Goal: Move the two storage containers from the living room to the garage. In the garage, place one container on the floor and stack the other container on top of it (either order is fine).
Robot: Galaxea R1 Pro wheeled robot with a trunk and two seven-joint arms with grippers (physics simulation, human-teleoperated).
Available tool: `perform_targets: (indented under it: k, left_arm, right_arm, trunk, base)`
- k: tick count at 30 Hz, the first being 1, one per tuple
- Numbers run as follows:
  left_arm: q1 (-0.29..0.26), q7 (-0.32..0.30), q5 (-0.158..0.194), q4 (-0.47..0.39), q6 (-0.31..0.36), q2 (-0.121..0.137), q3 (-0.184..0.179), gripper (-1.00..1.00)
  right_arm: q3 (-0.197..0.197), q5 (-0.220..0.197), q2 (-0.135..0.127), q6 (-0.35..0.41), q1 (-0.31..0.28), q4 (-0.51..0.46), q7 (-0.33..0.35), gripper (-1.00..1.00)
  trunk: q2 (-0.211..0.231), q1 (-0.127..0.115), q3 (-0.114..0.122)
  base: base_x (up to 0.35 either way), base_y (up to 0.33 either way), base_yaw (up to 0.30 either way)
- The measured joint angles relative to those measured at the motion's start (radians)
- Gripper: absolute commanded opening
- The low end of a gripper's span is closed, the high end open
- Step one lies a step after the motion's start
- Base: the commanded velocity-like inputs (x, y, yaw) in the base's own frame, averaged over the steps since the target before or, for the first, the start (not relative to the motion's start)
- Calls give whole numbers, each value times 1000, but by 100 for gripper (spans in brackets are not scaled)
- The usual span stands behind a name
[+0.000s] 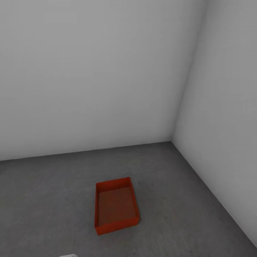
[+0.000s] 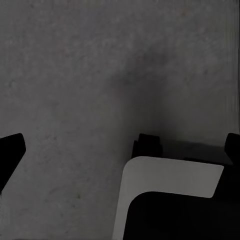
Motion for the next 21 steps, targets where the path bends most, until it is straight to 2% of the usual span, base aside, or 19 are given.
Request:
perform_targets:
  k: [21]
  left_arm:
    - [12, -1, 0, -1, -2, 2, 0, 100]
  right_arm:
    - [-1, 0, 0, 0, 0, 0, 0, 100]
  trunk:
    - [0, 0, 11]
  base:
    - [0, 0, -238]
